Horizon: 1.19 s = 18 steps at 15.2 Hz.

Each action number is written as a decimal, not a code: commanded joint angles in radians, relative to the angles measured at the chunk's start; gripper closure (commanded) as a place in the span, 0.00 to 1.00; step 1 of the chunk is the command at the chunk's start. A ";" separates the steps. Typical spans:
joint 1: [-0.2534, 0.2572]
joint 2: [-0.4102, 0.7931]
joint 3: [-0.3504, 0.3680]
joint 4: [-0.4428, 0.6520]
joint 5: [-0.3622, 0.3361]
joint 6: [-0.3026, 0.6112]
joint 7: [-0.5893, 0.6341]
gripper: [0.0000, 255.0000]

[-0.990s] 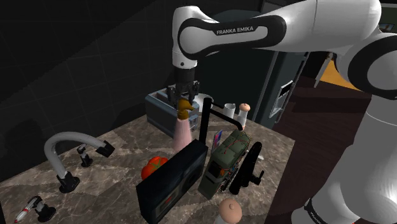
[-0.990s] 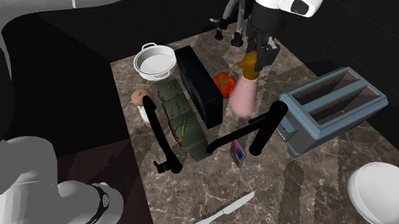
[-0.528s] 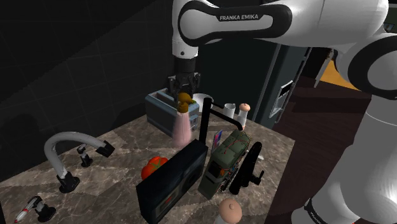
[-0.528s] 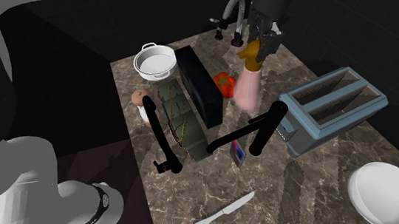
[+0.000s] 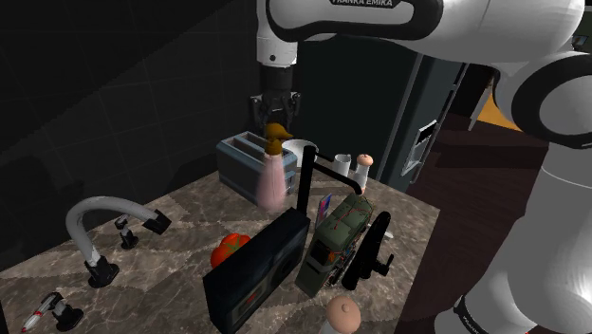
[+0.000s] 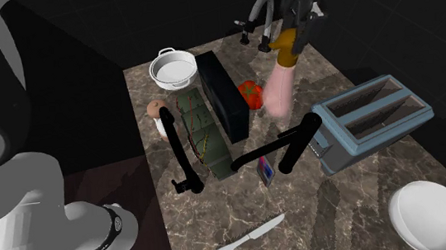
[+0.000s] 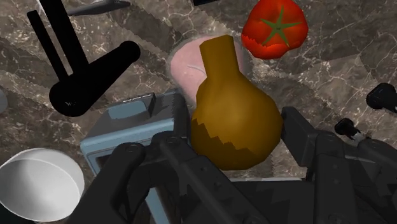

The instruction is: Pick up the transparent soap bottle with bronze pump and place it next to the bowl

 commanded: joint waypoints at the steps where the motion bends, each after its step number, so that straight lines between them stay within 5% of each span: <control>1: 0.002 0.007 0.001 0.038 -0.001 -0.032 0.001 1.00; 4: 0.004 0.018 0.001 0.086 -0.004 -0.068 0.003 1.00; 18: -0.195 0.046 -0.114 0.134 0.012 -0.094 -0.307 1.00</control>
